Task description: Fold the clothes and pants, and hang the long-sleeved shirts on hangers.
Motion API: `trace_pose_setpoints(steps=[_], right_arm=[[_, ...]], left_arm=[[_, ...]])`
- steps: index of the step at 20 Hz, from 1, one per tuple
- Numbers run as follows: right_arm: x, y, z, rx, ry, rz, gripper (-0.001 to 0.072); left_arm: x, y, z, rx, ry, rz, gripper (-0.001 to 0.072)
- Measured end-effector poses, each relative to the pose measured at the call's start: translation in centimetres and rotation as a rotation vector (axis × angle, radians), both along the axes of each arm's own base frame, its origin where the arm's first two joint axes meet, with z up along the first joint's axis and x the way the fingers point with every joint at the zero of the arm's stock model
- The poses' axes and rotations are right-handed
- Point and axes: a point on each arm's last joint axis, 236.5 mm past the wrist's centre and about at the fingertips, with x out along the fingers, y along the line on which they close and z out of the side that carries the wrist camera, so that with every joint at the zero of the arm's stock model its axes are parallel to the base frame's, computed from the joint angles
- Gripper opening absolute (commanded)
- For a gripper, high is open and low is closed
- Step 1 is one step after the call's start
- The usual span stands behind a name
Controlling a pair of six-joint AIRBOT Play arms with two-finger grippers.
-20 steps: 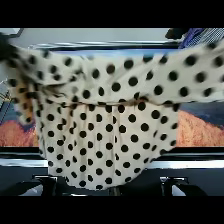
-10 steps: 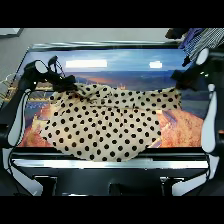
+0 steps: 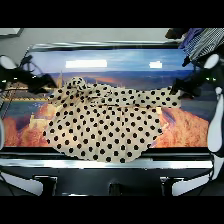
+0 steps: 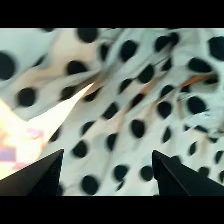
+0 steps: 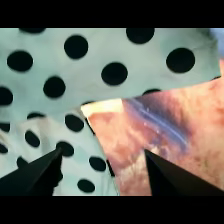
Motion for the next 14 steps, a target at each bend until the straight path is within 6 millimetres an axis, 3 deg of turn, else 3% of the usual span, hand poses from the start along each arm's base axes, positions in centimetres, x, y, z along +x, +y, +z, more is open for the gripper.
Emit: trace_pose_setpoints(steps=[2, 5, 10, 14], right_arm=[[-2.4, 0.1, -1.4, 0.095, 0.046, 0.001, 0.0660], [-5.4, 2.0, -4.6, 0.227, 0.115, 0.019, 0.0660], [-9.0, 5.0, -9.5, 0.311, 0.197, 0.050, 0.0660], [-11.6, 6.6, -11.8, 0.360, 0.260, 0.037, 0.0655]], left_arm=[[-2.6, 3.0, -0.6, 0.014, 0.030, 0.017, 0.0616], [-6.3, 5.3, -2.9, -0.007, 0.105, 0.039, 0.0615], [-9.4, 5.8, -6.4, -0.025, 0.171, 0.010, 0.0616], [-10.6, 6.2, -8.1, -0.010, 0.196, -0.007, 0.0616]])
